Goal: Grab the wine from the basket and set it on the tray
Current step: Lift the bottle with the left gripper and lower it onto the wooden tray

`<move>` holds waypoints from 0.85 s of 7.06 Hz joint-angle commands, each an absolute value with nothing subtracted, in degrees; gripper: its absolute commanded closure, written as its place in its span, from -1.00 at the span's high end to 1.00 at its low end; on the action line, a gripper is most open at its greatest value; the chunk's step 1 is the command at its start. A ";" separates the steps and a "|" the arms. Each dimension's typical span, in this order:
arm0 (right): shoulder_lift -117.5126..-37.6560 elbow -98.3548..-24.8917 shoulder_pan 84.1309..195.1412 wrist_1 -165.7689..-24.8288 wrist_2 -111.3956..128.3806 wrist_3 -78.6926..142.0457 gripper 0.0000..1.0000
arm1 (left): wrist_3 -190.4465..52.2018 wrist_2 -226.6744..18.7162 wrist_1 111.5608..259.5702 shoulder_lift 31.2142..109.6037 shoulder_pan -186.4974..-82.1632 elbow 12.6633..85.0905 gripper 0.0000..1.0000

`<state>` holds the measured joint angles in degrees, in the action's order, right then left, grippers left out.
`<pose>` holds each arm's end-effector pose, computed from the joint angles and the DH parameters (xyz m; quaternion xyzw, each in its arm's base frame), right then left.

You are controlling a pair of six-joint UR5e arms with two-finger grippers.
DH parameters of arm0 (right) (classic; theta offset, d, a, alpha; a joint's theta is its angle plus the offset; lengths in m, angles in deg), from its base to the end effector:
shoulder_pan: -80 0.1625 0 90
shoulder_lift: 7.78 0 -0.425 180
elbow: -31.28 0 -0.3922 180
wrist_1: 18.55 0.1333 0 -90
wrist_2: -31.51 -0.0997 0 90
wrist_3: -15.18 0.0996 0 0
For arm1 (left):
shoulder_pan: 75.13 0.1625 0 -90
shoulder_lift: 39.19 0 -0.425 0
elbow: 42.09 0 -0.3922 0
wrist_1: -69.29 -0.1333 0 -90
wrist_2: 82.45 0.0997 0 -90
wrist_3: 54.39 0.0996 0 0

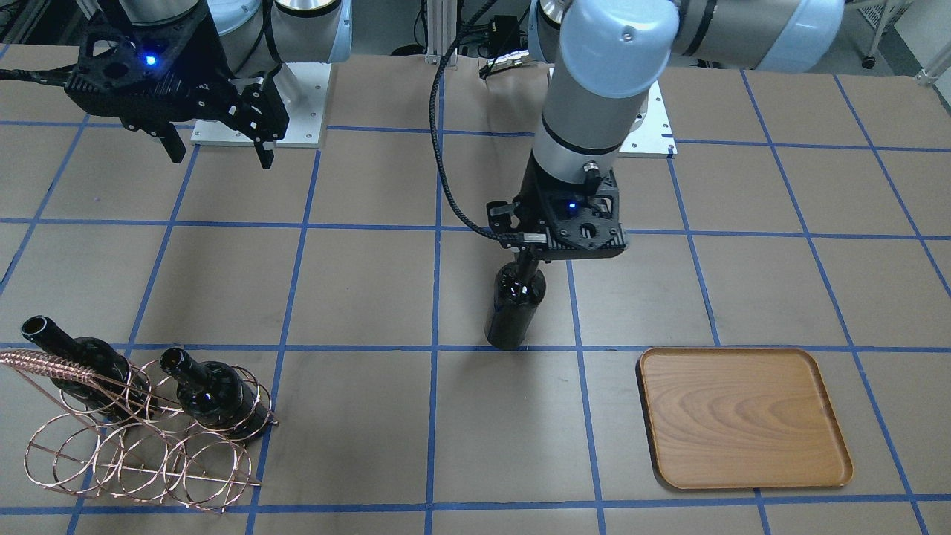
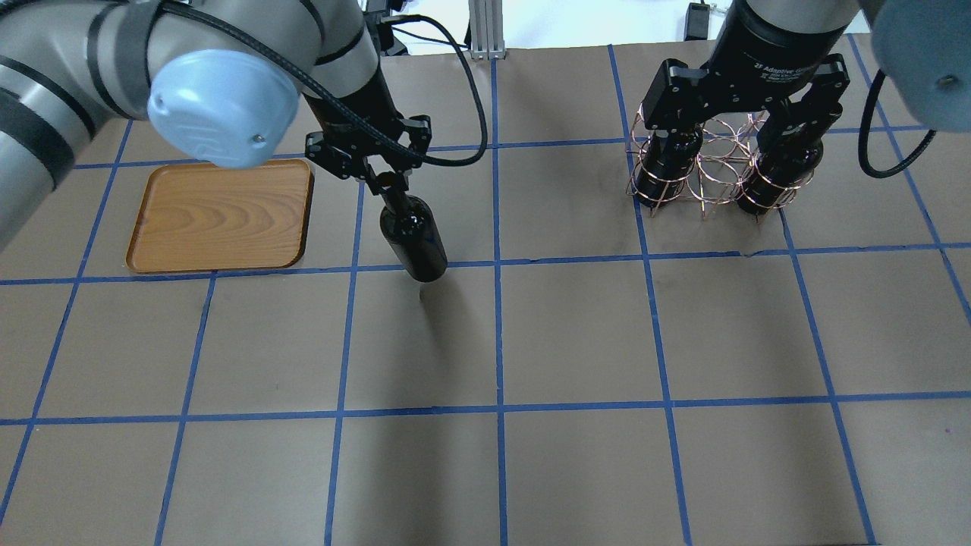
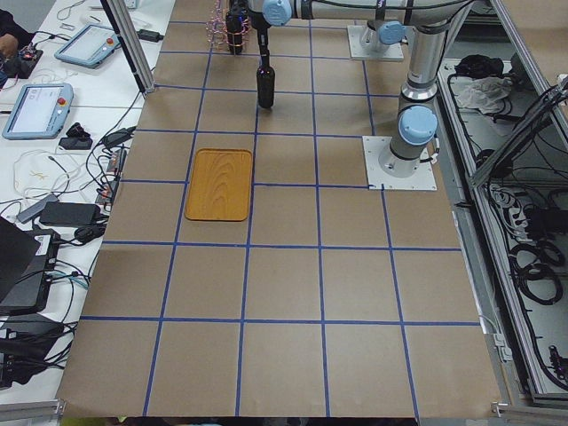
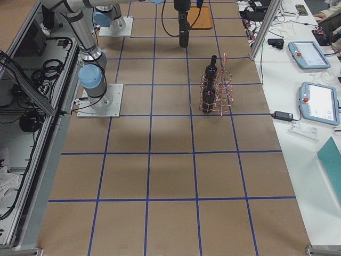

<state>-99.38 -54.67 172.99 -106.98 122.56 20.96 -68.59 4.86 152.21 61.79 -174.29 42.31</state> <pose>0.1566 -0.4774 0.5337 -0.0247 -0.9990 0.0362 0.0064 -0.2276 -0.5447 0.4465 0.0436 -0.9987 0.0098 0.0260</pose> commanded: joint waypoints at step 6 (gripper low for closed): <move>-99.71 -55.20 172.99 -106.88 122.39 21.24 1.00 | -27.26 5.79 148.13 69.61 -146.35 33.59 -1.00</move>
<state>-99.69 -55.16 172.99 -106.85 122.40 21.42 -31.64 5.52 149.13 67.32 -149.24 35.16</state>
